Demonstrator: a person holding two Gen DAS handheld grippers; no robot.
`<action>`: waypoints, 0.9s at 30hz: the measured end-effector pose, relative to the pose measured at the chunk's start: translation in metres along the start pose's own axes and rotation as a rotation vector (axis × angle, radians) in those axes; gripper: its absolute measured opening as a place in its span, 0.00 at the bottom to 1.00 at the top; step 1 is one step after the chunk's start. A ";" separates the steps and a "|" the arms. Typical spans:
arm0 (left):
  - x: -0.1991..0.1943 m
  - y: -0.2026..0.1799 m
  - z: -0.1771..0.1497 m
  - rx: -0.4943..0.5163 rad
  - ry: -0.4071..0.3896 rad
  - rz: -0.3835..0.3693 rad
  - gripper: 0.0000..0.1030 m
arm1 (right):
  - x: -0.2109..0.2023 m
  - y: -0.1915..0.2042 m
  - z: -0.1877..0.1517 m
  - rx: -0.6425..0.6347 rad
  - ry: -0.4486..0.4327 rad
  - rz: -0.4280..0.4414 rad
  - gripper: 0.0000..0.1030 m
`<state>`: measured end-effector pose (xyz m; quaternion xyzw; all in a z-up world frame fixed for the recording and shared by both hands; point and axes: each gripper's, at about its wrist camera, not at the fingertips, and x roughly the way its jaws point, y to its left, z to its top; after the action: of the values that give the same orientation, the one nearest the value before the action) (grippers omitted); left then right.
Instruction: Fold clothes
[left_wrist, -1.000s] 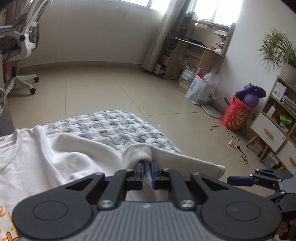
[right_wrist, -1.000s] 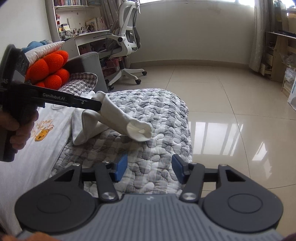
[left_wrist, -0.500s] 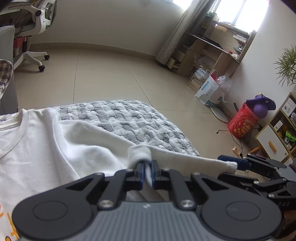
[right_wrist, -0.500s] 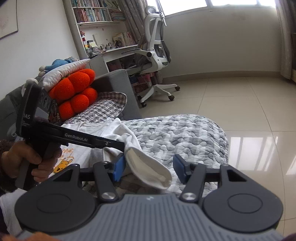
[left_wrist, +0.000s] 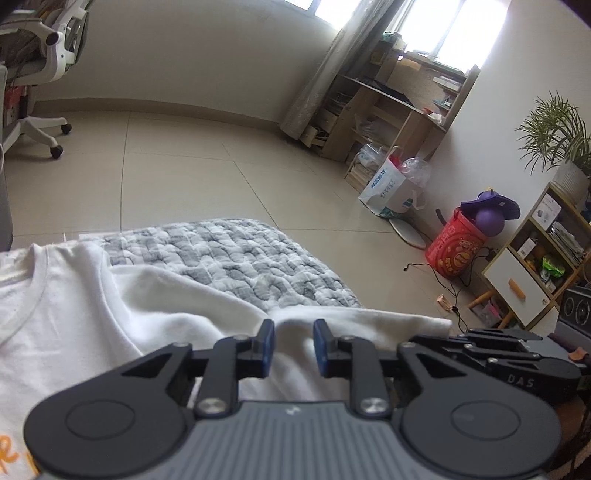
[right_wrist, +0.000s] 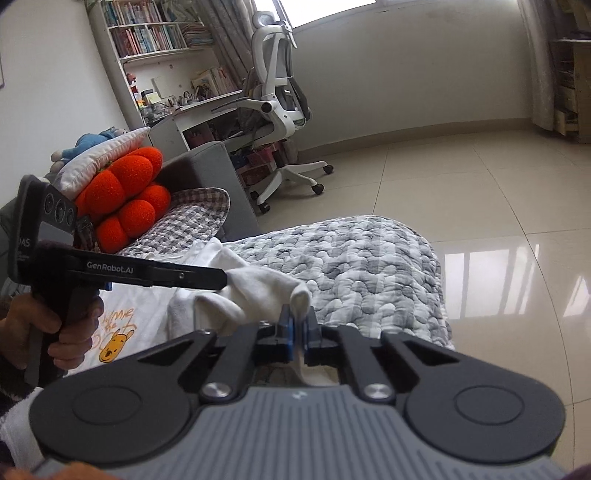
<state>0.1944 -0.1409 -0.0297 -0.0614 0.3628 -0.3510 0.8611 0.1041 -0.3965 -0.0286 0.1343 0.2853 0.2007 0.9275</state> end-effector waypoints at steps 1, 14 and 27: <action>-0.004 0.003 0.003 0.009 -0.014 0.008 0.34 | -0.008 -0.001 0.001 0.013 0.000 -0.002 0.05; -0.015 0.074 0.037 -0.052 -0.081 0.220 0.39 | -0.091 -0.038 0.022 0.193 -0.051 -0.220 0.05; 0.010 0.134 0.052 -0.067 -0.057 0.353 0.47 | -0.080 -0.050 0.016 0.216 -0.059 -0.419 0.05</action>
<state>0.3090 -0.0549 -0.0463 -0.0356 0.3549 -0.1802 0.9167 0.0675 -0.4793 0.0042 0.1764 0.2995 -0.0322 0.9371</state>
